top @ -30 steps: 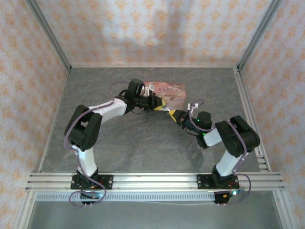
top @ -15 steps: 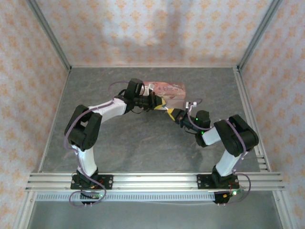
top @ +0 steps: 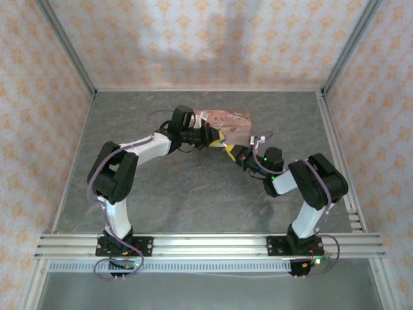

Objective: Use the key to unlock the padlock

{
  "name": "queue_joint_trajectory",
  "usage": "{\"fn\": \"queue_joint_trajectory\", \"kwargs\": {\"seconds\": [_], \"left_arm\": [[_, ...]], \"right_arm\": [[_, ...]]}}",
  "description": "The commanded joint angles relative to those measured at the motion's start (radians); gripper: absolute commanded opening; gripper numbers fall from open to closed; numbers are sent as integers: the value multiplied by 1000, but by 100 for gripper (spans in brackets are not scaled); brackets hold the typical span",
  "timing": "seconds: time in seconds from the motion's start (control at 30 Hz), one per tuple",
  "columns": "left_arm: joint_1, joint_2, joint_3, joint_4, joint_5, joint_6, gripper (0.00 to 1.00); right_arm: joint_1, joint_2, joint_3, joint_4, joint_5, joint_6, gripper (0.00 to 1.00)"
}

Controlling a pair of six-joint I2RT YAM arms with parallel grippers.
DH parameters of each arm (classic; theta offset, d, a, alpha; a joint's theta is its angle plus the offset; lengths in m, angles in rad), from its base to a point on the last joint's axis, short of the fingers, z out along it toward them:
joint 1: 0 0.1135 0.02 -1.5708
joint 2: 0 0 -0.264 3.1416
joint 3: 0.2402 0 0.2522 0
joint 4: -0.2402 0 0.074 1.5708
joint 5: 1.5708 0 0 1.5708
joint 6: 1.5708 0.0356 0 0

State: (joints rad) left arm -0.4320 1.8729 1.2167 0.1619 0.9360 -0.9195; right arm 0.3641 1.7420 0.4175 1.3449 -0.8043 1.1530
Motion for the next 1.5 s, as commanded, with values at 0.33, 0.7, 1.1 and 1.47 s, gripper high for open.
{"fn": "queue_joint_trajectory", "kwargs": {"seconds": [0.33,0.7,1.1,1.47], "left_arm": [[6,6,-3,97,55,-9,0],[8,-1,-12,105,60,-10,0],[2,-9,-35,142,83,-32,0],[0,-8,-35,195,89,-78,0]], "right_arm": [[5,-39,21,60,5,19,0],[5,-38,21,60,10,14,0],[8,-10,73,60,9,32,0],[29,27,90,60,-6,21,0]]}}
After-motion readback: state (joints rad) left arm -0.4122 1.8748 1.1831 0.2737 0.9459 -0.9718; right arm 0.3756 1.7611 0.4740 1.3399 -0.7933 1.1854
